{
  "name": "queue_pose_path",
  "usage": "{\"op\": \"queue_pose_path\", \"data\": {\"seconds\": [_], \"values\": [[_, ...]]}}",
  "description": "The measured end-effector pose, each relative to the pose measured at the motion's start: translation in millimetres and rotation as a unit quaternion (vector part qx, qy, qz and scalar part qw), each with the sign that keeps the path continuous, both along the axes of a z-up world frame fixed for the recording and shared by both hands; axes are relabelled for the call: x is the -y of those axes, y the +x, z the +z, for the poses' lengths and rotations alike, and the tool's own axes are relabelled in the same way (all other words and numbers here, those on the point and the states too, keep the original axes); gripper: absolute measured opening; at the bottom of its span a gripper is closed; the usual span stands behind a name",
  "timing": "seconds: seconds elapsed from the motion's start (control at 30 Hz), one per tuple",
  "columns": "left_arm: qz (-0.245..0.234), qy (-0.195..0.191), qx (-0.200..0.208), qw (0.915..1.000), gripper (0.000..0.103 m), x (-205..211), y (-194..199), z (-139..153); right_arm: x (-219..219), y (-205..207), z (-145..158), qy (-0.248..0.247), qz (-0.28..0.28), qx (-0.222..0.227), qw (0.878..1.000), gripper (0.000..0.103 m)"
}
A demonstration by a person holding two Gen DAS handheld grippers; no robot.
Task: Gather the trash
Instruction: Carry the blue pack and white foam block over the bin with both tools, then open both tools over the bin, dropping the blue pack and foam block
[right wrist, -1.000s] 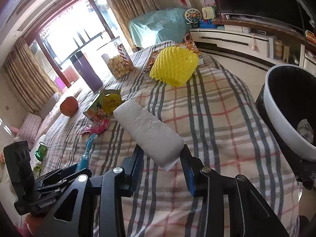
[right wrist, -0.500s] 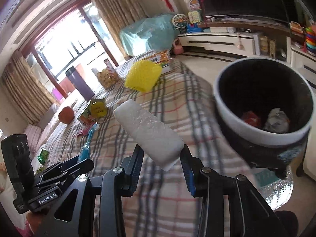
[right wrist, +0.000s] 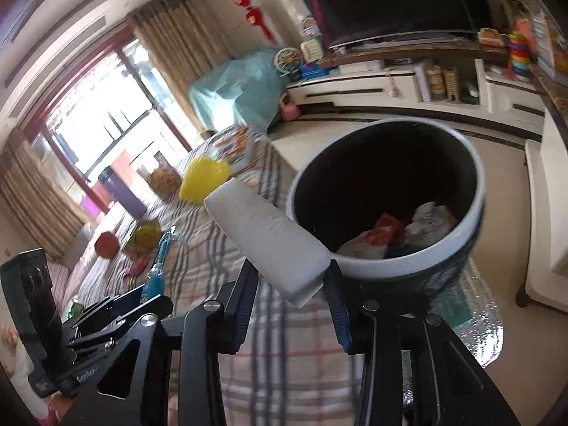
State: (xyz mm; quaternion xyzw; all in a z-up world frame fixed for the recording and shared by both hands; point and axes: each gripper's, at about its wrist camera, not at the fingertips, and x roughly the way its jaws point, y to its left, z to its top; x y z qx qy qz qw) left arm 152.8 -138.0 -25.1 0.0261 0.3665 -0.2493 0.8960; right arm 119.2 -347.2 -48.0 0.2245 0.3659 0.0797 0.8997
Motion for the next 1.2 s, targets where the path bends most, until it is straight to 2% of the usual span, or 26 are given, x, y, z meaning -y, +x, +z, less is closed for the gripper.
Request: {"op": "queue_pose_path", "data": {"seconds": [0.53, 1.2], "values": [[-0.052, 0.012, 0.006, 0.9986, 0.047, 73.4, 30.0, 9.8, 61.6, 18.1, 2.3, -0.01, -0.058, -0.005, 0.998, 0.039], [-0.073, 0.034, -0.004, 0.9967, 0.047, 121.3, 65.0, 4.1, 88.5, 47.7, -2.4, -0.02, -0.065, -0.019, 0.998, 0.039]]}}
